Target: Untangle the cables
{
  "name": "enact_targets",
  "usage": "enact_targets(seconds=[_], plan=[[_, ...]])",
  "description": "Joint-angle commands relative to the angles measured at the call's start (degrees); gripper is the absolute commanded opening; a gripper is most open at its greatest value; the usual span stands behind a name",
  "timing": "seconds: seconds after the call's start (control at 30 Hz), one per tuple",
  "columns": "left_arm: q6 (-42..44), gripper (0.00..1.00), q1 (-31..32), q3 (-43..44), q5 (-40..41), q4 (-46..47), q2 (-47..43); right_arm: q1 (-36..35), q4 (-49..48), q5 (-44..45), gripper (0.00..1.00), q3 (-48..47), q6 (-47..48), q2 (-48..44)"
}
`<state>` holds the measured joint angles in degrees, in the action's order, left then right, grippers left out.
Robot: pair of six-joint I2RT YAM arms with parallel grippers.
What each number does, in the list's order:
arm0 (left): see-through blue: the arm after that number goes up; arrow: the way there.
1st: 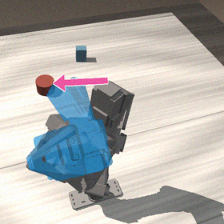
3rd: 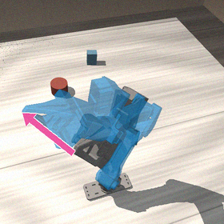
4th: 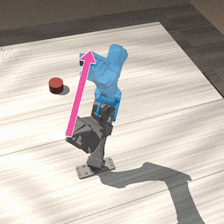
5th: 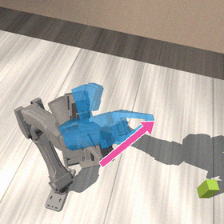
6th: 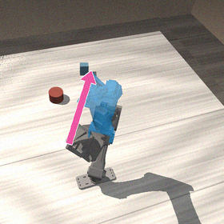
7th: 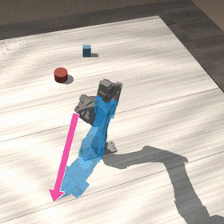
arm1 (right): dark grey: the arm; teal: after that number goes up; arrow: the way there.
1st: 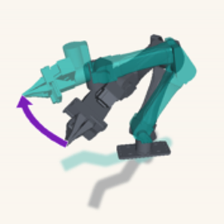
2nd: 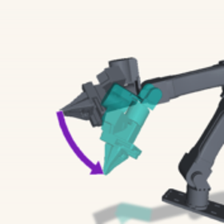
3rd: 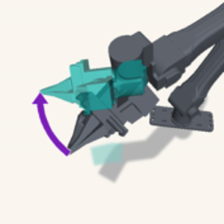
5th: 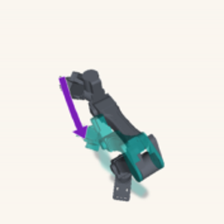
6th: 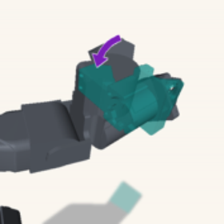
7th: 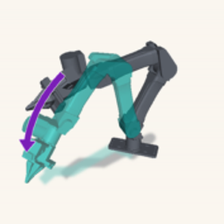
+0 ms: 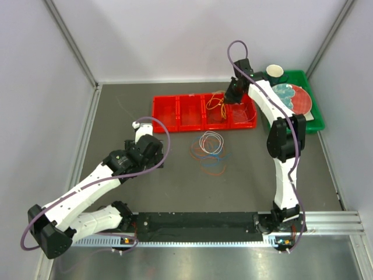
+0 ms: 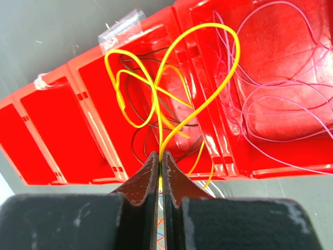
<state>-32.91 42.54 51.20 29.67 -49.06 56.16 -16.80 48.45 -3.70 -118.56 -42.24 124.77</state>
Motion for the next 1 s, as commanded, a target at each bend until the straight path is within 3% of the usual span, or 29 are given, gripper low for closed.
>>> enact_targets(seconds=[0.0,0.2,0.5,0.57,0.6,0.7,0.97], plan=[[-0.4,0.91,0.3,0.0,1.3,1.3,-0.3,-0.2,-0.5,0.5,0.0,1.7,-0.7,-2.6],[-0.3,0.91,0.3,0.0,0.7,1.4,-0.2,-2.4,-3.2,-1.8,0.0,2.6,0.9,-0.5],[-0.3,0.91,0.3,0.0,0.5,1.4,0.2,-5.0,0.2,-2.7,0.0,-5.7,4.5,4.6],[-0.2,0.91,0.3,0.0,0.5,1.4,0.2,-5.0,2.0,-1.9,0.16,-8.5,5.3,5.1],[-0.2,0.91,0.3,0.0,0.5,1.4,0.2,-4.9,2.9,-1.4,0.34,-9.4,5.7,5.2],[0.1,0.91,0.3,0.0,0.1,1.7,0.2,-5.0,4.3,-0.2,0.54,-12.6,7.0,4.6],[3.0,0.91,0.3,1.7,-5.2,4.1,4.2,-5.0,7.3,2.2,0.58,-15.6,8.6,-0.9]])
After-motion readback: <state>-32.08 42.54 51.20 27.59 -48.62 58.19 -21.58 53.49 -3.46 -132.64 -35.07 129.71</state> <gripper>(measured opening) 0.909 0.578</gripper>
